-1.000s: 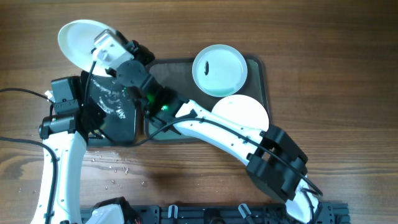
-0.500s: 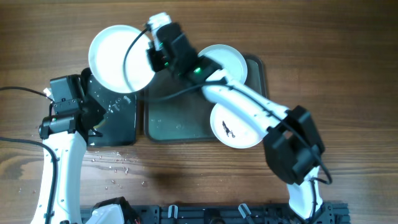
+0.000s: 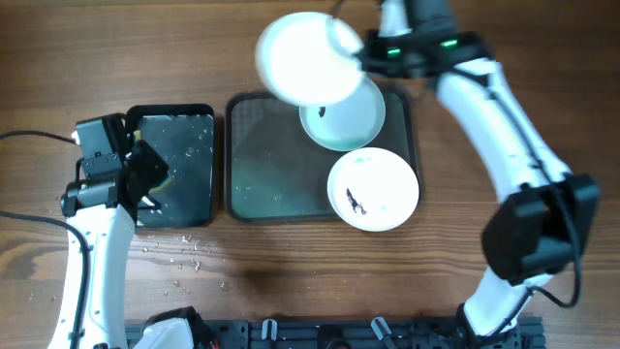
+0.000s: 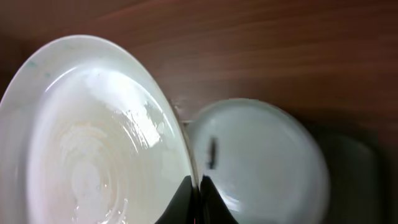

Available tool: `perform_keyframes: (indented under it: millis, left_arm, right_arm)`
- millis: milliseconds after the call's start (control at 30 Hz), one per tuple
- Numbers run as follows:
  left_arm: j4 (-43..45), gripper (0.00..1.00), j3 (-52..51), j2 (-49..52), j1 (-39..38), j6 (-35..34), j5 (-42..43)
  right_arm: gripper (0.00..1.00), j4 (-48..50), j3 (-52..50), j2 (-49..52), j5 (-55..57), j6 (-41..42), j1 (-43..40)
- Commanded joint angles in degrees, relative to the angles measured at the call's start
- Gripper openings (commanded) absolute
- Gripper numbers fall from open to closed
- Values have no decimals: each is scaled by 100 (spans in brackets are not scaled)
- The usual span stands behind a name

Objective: Clean dirty plates on tray and stack at the side
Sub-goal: 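Set the white plate down on the table right of the tray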

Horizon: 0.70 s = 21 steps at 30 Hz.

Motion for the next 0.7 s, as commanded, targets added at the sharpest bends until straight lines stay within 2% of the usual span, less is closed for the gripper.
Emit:
perform_keyframes:
  millis: [0, 67, 267, 367, 567, 667]
  left_arm:
    - [42, 4, -4, -63, 28, 109, 70]
    - [61, 4, -4, -63, 28, 109, 72]
    - [138, 4, -4, -63, 28, 109, 70]
    - [199, 4, -4, -63, 28, 116, 70]
    - [643, 4, -7, -61, 24, 833, 621]
    - [750, 4, -7, -50, 24, 907, 756]
  right_arm:
    - [4, -667, 92, -223, -15, -448, -898]
    - [4, -1099, 85, -223, 345, -457, -1602]
    - [4, -1648, -24, -221, 1580, -437, -2662]
    - [4, -1698, -271, -219, 1950, -437, -2887]
    - [4, -1368, -1025, -210, 2315, -442, -2942]
    - [4, -1106, -1373, -210, 2356, -435, -2944]
